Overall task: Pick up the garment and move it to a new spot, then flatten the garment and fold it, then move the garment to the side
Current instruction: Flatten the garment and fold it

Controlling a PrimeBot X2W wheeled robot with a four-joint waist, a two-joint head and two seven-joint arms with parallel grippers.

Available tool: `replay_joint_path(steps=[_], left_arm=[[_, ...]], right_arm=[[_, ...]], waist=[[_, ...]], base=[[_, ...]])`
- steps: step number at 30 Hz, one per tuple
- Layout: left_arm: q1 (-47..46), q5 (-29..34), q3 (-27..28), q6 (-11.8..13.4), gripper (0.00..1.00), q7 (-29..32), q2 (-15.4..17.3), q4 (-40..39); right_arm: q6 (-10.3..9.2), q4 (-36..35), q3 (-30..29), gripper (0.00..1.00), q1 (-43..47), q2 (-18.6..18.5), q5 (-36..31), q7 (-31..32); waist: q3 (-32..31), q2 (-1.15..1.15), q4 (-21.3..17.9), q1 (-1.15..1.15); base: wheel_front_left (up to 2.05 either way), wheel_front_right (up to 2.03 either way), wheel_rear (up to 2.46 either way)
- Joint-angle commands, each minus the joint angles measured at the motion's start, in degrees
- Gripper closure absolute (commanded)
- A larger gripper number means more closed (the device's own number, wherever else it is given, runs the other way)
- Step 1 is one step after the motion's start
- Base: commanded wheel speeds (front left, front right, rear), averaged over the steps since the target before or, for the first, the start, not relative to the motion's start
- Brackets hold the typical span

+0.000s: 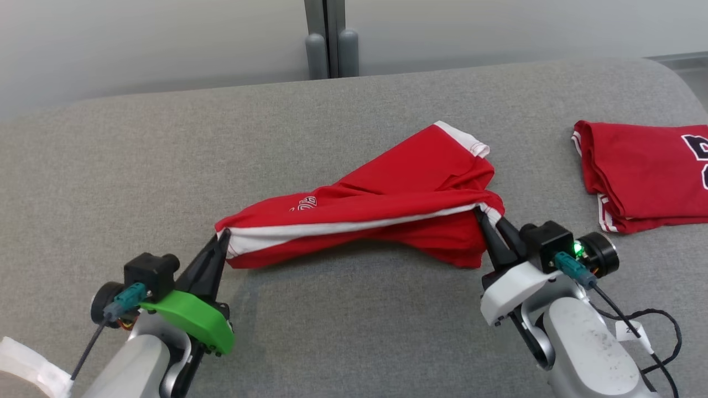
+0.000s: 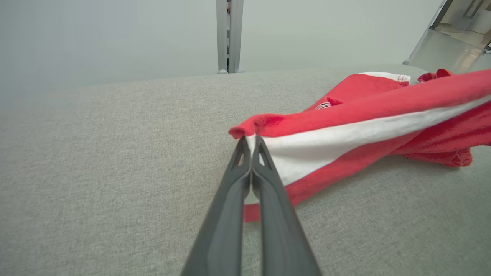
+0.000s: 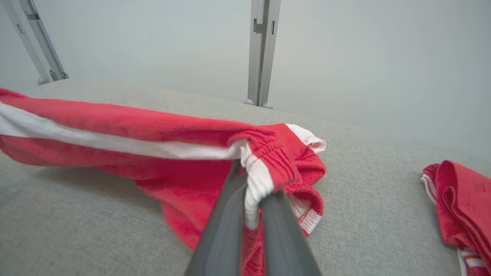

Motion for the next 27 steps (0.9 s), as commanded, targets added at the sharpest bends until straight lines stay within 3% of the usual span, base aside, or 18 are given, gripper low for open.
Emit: replay_joint_path(steps=[1,9,18,22,27], left_arm=[[0.96,0.61,0.80,-0.17,1.00,-0.17,1.28,-1.87],[1.20,1.67,4.27,0.95,1.00,1.12,7.30,-17.75],[-4.67,3.60,8.16,3.51,1.00,9.63,15.72,-38.89],[-8.09,3.76,10.02,4.29,1.00,13.57,18.33,-44.81],[-11.96,2.95,11.41,4.44,1.00,16.71,19.75,-47.21]], right_arm=[[-0.09,-1.52,-0.08,1.00,-0.43,-0.98,0.03,-0.26],[-0.09,-15.60,0.10,1.00,-1.62,-5.52,1.85,2.85],[-0.09,-36.52,-2.21,1.00,-3.09,-10.44,3.69,10.55],[-0.09,-44.08,-3.17,1.00,-3.97,-11.46,4.00,13.86],[-0.09,-48.50,-3.75,1.00,-5.05,-11.82,4.56,16.68]], waist=[[-2.01,0.00,-0.47,0.00],[-6.14,0.00,-1.75,0.00],[-7.47,0.00,-2.85,0.00],[-7.08,0.00,-3.14,0.00],[-5.50,0.00,-3.17,0.00]], base=[[0.00,0.00,0.00],[0.00,0.00,0.00],[0.00,0.00,0.00],[0.00,0.00,0.00],[0.00,0.00,0.00]])
